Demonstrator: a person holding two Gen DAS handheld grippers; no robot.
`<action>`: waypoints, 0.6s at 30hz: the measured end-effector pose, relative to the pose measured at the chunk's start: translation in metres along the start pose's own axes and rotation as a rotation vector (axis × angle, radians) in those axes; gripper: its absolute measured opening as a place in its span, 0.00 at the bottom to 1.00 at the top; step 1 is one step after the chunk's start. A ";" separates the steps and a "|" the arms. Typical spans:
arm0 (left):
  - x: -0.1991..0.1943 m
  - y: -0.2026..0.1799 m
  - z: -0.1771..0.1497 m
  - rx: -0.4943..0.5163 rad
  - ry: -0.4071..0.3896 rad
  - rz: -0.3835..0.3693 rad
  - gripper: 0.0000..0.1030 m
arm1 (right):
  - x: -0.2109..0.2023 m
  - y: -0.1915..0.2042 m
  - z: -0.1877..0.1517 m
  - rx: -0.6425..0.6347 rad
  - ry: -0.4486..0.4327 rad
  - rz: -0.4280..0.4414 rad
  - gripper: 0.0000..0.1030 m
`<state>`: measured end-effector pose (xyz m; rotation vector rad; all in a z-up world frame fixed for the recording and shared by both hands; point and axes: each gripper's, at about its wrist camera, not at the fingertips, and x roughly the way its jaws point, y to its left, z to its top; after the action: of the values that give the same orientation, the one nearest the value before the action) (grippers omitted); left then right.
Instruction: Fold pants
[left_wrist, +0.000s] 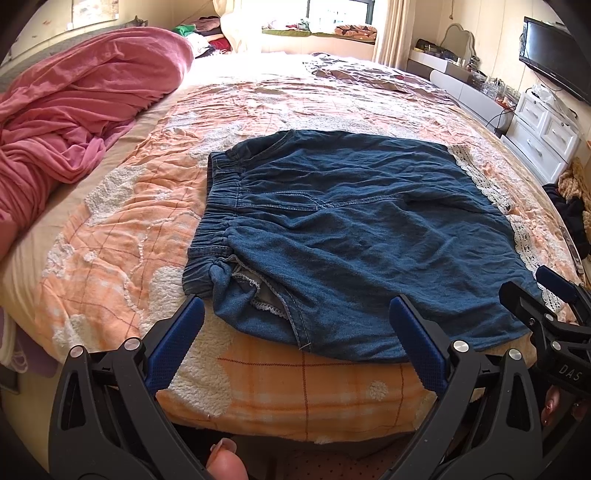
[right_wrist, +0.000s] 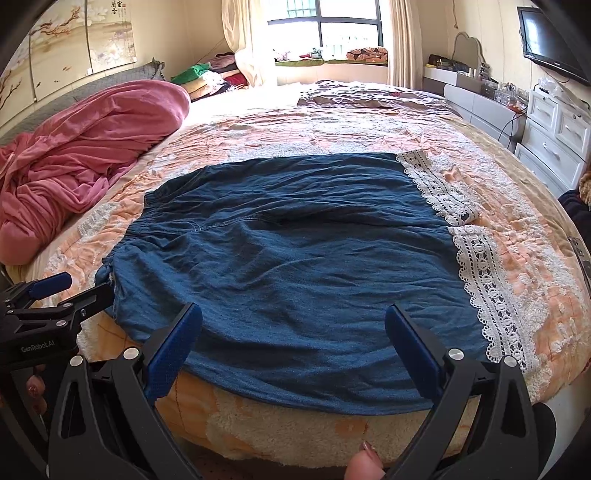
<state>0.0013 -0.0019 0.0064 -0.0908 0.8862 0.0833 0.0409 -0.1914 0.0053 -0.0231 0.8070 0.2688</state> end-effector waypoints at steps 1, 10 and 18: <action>0.000 0.000 0.000 0.000 0.003 -0.001 0.92 | 0.000 0.000 0.000 0.001 0.000 -0.001 0.96; 0.001 0.000 0.000 0.001 0.001 0.002 0.92 | 0.002 -0.001 0.000 0.002 -0.001 -0.003 0.96; 0.004 -0.001 0.003 0.006 0.001 0.001 0.92 | 0.009 0.000 0.005 -0.004 0.006 0.000 0.96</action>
<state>0.0061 -0.0021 0.0052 -0.0852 0.8879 0.0815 0.0504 -0.1886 0.0027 -0.0273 0.8121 0.2702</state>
